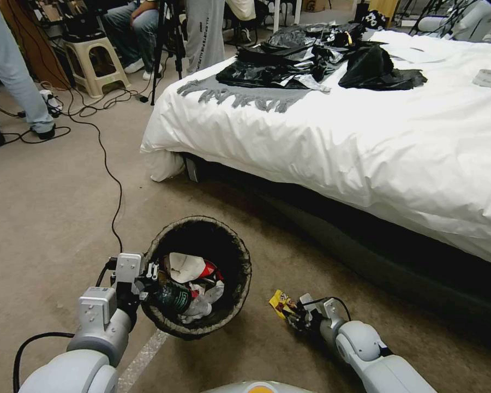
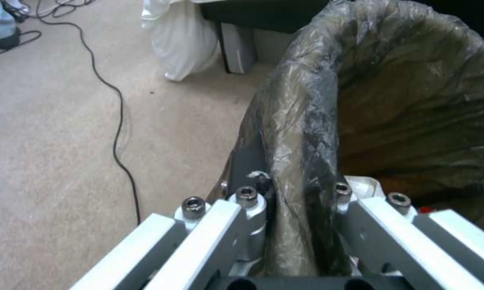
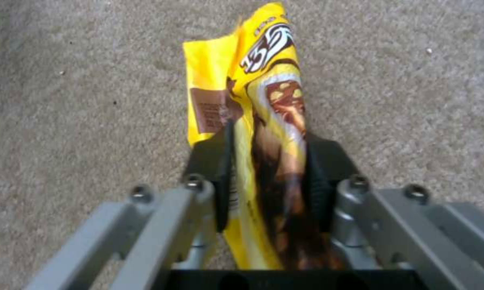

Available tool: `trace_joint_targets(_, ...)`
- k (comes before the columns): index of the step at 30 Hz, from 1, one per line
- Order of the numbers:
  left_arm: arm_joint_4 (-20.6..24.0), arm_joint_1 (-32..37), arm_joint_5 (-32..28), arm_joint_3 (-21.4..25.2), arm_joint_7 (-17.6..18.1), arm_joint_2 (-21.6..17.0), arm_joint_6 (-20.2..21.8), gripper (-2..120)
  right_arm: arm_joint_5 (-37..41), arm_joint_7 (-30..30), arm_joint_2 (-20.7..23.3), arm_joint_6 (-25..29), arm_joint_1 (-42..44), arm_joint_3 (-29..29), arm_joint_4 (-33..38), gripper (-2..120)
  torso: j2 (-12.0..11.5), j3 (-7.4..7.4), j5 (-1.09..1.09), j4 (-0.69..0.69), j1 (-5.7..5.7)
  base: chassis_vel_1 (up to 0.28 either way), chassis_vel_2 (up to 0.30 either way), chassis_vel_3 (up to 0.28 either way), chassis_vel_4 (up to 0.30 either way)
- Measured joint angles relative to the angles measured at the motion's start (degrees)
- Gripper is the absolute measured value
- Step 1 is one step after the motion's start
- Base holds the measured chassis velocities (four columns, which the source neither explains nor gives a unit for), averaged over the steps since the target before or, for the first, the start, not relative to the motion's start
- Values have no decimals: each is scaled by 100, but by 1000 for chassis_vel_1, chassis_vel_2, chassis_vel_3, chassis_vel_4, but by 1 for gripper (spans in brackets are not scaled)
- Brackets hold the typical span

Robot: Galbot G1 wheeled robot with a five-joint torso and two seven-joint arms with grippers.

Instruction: Pick up the trash bin, then pick up the garbage from the floor and place it into the trash bin.

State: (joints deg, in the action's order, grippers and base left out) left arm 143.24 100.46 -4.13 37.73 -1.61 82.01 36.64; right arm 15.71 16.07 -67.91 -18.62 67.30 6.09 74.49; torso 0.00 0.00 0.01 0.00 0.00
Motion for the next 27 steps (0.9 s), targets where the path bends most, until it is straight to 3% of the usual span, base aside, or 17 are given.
trace_joint_targets(9, 0, -2, 4, 0, 0, 9, -13, 5, -49, 1, -41, 72, 13, 10, -27, 0, 0, 0, 0, 1, 0, 0, 0, 0, 0)
trace_joint_targets(20, 0, 7, 4, -8, 0, 9, -16, 5, -25, 4, 54, 171, 192, 247, 291, 0, 0, 0, 0, 0, 0, 0, 0, 0, 0)
trace_joint_targets(27, 0, 38, -23, 6, 6, -5, -17, 5, 39, -197, 442, 553, 502, 687, 1656, 0, 0, 0, 0, -1, 0, 0, 0, 0, 0)
